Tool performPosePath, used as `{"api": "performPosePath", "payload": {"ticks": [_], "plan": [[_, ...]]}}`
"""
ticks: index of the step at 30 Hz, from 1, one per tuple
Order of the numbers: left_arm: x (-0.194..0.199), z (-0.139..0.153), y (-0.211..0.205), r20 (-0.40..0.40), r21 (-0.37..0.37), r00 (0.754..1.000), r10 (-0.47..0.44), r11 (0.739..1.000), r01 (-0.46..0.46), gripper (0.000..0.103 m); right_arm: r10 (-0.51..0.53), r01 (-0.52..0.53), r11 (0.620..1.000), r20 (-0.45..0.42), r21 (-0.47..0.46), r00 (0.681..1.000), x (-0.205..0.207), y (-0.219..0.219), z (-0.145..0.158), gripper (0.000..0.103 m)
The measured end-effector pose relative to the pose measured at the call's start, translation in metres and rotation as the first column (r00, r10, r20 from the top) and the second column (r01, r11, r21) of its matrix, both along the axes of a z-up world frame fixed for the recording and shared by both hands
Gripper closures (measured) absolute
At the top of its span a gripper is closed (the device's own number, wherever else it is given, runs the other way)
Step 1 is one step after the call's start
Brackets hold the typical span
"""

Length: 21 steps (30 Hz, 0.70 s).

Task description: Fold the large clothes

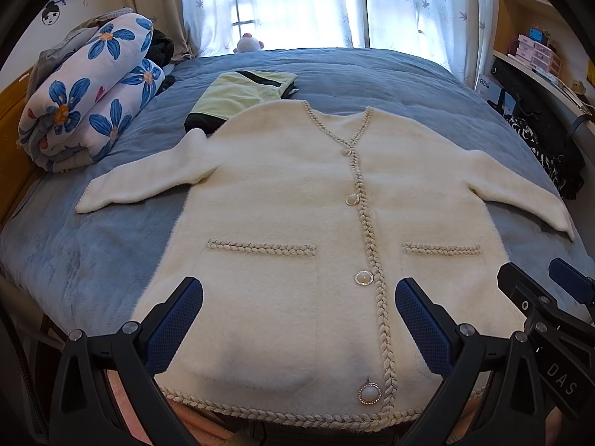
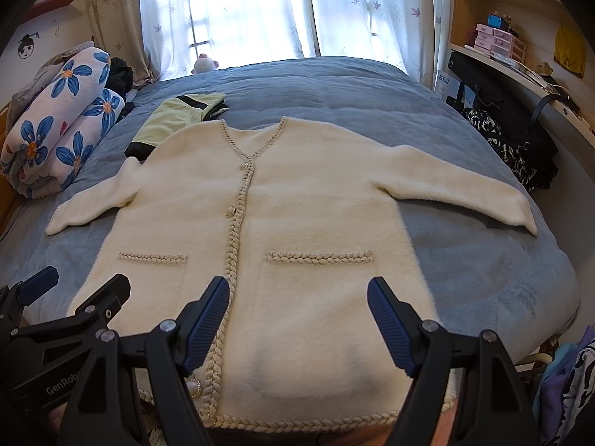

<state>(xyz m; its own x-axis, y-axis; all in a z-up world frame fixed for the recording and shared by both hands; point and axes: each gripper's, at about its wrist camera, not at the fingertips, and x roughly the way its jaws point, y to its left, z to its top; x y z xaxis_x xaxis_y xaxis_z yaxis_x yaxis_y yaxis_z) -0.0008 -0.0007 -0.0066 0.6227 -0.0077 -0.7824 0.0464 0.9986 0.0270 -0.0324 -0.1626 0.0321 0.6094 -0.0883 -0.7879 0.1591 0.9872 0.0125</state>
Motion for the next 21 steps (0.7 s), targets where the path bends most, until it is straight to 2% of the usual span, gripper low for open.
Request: {"api": "performPosePath", "payload": {"ticks": [21], "plan": [[-0.0023, -0.0002, 0.0013, -0.002, -0.001, 1.0, 0.002, 1.0, -0.002, 0.0, -0.001, 0.001, 1.0, -0.006, -0.003, 1.0, -0.0002, 0.0015, -0.0031, 0.026]]}}
